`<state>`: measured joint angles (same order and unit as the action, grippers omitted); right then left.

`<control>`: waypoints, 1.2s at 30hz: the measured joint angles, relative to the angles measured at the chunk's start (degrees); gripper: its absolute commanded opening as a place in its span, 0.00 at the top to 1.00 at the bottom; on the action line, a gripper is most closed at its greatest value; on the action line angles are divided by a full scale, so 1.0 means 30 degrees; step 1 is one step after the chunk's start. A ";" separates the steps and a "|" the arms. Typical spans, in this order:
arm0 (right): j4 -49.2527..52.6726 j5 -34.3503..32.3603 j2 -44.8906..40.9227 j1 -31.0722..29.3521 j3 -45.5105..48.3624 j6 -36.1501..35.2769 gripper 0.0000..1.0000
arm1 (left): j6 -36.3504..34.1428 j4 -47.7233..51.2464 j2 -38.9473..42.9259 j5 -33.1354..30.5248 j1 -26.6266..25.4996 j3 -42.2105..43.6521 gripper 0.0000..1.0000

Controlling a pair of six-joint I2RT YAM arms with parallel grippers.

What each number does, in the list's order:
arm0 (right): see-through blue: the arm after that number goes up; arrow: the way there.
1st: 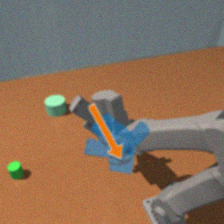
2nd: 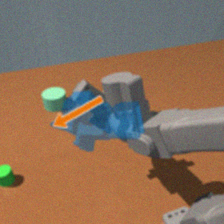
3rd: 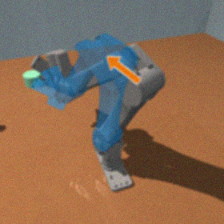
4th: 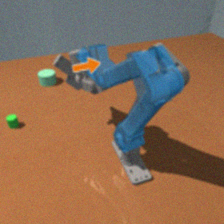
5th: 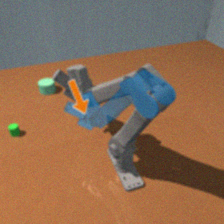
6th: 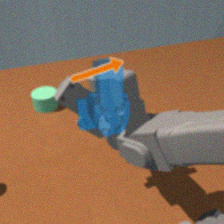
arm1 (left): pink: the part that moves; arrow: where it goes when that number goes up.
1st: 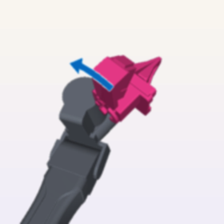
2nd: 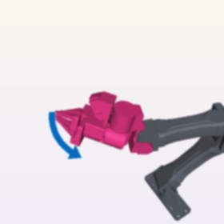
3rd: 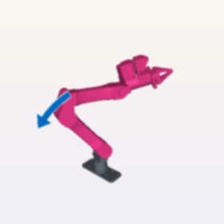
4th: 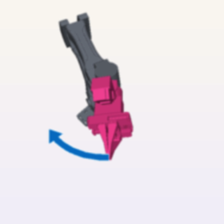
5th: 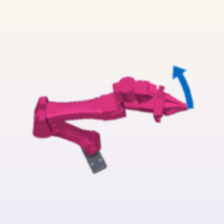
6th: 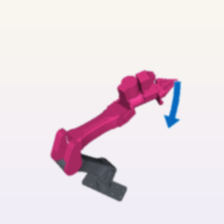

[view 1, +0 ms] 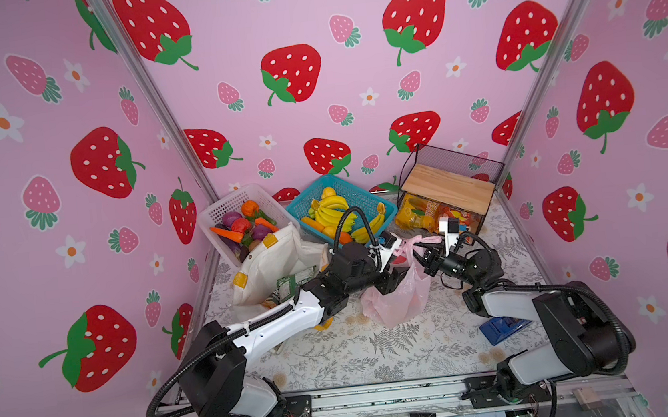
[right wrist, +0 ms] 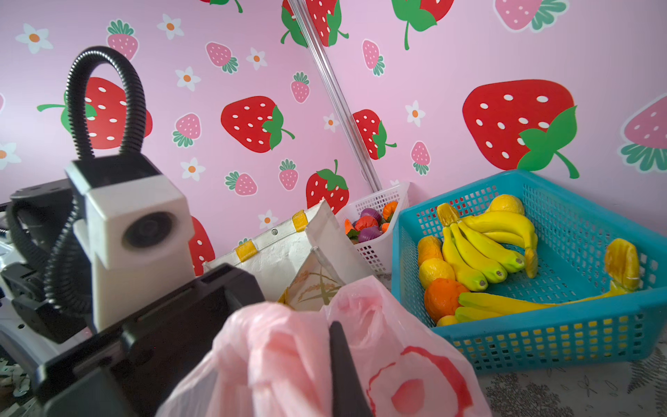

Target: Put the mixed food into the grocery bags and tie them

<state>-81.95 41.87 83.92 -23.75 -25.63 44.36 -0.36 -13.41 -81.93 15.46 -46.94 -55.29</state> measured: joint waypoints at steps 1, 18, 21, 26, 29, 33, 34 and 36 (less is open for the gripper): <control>0.0000 0.0124 0.0000 0.0015 -0.0051 0.0015 1.00 | -0.0612 0.0233 0.0408 0.0095 0.0160 0.0109 0.39; 0.0044 0.1151 -0.0109 0.0080 -0.0714 -0.0080 1.00 | -0.8976 0.5319 -0.0670 0.3781 0.3118 -0.2820 0.46; 0.0051 0.1202 -0.0109 0.0080 -0.0729 -0.0160 1.00 | -0.9428 0.5785 -0.1100 0.4109 0.3133 -0.3563 0.49; 0.0102 0.1217 -0.0109 0.0058 -0.0729 -0.0364 1.00 | -0.9770 0.6003 -0.1588 0.4648 0.3140 -0.4648 0.53; 0.0160 0.1217 -0.0124 0.0044 -0.0729 -0.0576 1.00 | -0.9916 0.5996 -0.1596 0.5064 0.3140 -0.4772 0.60; 0.0182 0.1217 -0.0138 0.0036 -0.0794 -0.0736 1.00 | -1.0032 0.6215 -0.1632 0.5464 0.3140 -0.4925 0.72; 0.0189 0.1217 -0.0138 0.0015 -0.0801 -0.0750 1.00 | -1.0076 0.6324 -0.1690 0.5552 0.3140 -0.5049 0.73; 0.0197 0.1209 -0.0138 -0.0015 -0.0801 -0.0794 1.00 | -1.0134 0.6535 -0.1851 0.5690 0.3140 -0.5311 0.77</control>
<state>-81.36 45.50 83.50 -23.79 -28.03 41.98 -30.76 6.20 -87.48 32.53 -37.52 -71.22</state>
